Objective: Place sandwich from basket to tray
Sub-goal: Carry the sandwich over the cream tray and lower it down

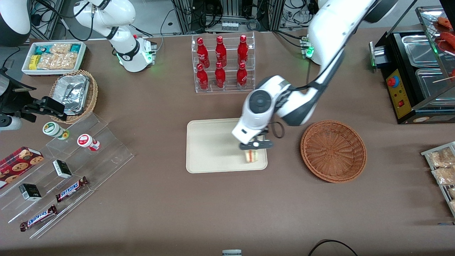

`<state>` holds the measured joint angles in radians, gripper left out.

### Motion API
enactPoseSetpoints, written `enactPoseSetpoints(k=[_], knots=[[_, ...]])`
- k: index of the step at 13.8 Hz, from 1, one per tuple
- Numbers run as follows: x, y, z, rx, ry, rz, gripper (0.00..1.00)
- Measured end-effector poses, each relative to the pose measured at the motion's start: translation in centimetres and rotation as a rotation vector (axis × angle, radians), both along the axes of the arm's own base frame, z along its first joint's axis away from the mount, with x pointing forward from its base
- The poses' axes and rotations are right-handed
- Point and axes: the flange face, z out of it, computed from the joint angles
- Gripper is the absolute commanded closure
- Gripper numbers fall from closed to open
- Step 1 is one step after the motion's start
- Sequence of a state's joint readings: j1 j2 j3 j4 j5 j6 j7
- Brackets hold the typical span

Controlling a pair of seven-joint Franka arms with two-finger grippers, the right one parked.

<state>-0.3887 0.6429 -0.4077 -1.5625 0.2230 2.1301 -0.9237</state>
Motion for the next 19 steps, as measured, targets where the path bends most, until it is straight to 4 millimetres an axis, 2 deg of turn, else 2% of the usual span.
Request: enactPoseSetpoints(k=[2,4,7,10,11,12,13,16,19], knots=[[-0.4,-2.8,-1.0,-0.008,-0.009,0.020,1.00],[-0.4,-4.5,-1.4,-0.009,0.000,0.038,1.00],[-0.1,-5.5,-2.0,-0.006,0.015,0.061,1.00],[0.0,-5.5,-3.6,0.002,0.034,0.083,1.00],[-0.1,-5.6,-4.1,0.006,0.039,0.088,0.89],[-0.3,-5.7,-4.4,0.009,0.044,0.089,0.38],[-0.5,-5.8,-4.8,0.011,0.048,0.088,0.01],[-0.6,-6.2,-4.7,0.008,0.046,0.087,0.00],[0.4,-6.4,-2.6,-0.020,0.017,0.098,0.00]])
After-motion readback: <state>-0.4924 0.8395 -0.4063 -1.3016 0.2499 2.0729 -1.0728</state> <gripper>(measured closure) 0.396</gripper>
